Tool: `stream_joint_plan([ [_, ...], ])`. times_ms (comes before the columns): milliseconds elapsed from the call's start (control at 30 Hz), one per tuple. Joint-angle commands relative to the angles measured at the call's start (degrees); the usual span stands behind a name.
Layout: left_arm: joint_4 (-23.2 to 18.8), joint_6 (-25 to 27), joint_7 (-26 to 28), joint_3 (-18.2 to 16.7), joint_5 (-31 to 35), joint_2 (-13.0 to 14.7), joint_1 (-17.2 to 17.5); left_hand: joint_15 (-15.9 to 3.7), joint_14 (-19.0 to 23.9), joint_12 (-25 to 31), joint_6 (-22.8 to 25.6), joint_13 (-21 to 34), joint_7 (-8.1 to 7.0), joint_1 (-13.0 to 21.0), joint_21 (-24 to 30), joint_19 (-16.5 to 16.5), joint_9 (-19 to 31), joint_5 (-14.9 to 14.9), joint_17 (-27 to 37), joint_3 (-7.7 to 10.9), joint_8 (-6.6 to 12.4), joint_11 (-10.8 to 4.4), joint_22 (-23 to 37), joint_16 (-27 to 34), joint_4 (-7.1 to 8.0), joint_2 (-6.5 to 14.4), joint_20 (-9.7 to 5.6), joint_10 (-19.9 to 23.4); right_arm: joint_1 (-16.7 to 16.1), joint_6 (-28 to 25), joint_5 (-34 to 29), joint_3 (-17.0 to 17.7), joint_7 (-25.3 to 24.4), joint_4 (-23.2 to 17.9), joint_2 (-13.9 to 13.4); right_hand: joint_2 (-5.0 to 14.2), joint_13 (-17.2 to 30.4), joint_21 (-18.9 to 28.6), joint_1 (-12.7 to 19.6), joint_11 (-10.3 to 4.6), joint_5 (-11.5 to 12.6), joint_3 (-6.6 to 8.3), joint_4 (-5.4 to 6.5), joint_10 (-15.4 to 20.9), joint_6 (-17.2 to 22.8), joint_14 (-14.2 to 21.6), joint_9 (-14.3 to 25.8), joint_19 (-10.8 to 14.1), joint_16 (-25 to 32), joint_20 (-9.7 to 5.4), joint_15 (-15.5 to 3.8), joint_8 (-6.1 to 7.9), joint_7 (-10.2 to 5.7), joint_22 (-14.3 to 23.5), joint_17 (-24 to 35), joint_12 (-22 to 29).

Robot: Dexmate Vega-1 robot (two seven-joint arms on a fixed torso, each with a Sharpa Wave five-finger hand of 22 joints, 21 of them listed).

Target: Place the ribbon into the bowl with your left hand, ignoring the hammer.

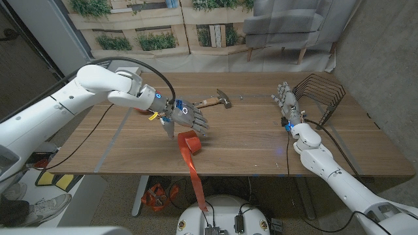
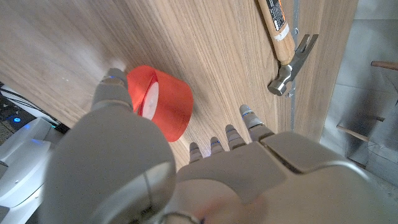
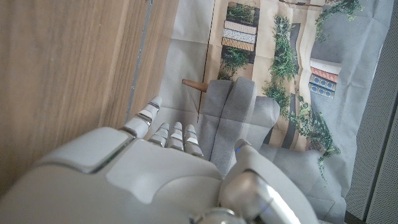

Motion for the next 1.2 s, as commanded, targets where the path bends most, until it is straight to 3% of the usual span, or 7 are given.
stream_joint_plan([
  [33,1.0,0.3,-0.3,1.7,0.1,-0.6,-0.9,-0.08,-0.3,0.3,0.8,0.2,-0.13,0.3,-0.2,0.6,0.1,-0.4,0.1,-0.17,0.70,0.16,0.3,0.1,0.23,0.1,0.16,0.5,0.6,0.3,0.2,-0.1,0.7,1.0,0.1,0.24,0.3,0.2,-0.4,-0.21,-0.1,0.47,-0.06,0.4,0.1,0.3,0.3,0.4,0.2,-0.09,-0.06,0.10,0.15,0.2,0.2,0.2],
  [167,0.8,0.4,0.1,1.8,0.6,-0.5,-0.7,-0.13,-0.4,0.2,1.1,0.2,-0.18,0.4,-0.3,0.6,0.1,-0.4,0.1,-0.24,0.73,-0.03,0.3,0.1,0.24,0.1,0.13,0.4,0.6,0.6,0.0,-0.1,0.7,1.0,0.0,0.23,0.3,0.2,-0.4,-0.28,-0.1,0.48,-0.07,0.4,0.1,0.3,0.3,0.4,0.2,-0.14,-0.05,0.11,0.13,0.2,0.2,0.2],
  [200,0.8,0.4,0.1,1.8,0.7,-0.4,-0.7,-0.14,-0.4,0.2,1.1,0.2,-0.29,0.5,-0.4,0.6,0.1,-0.5,0.1,-0.29,0.72,-0.96,0.3,0.1,0.21,0.1,0.17,0.3,0.5,0.4,0.2,0.0,0.5,0.8,0.1,0.23,0.3,0.2,-0.4,-0.27,-0.1,0.48,-0.07,0.4,0.1,0.3,0.3,0.4,0.2,-0.11,-0.06,0.10,0.12,0.2,0.2,0.2],
  [367,0.6,0.7,0.7,1.8,1.1,-0.1,-0.3,-0.08,-0.4,0.2,1.1,0.2,-0.24,0.7,-0.5,0.6,0.1,-0.6,0.1,-0.32,0.63,-0.10,0.3,0.1,0.24,0.3,0.25,0.3,0.4,0.5,0.0,0.0,0.6,0.7,-0.1,0.22,0.3,0.2,-0.4,-0.22,-0.1,0.50,-0.07,0.4,0.1,0.3,0.3,0.4,0.2,-0.11,-0.07,0.10,0.13,0.2,0.2,0.2],
  [1200,-0.3,2.5,2.0,1.7,2.2,1.3,1.8,-0.54,0.2,0.2,2.9,0.1,-0.25,1.3,-1.0,1.5,0.1,-1.3,0.0,-0.30,0.68,-0.44,0.3,0.3,0.56,1.6,0.67,0.7,-0.1,0.0,-0.1,0.0,0.0,-0.6,-0.4,0.19,0.3,0.2,-0.4,-0.20,-0.2,0.59,-0.11,0.4,0.0,0.3,0.3,0.4,0.2,-0.11,-0.06,0.10,0.10,0.2,0.2,0.2],
])
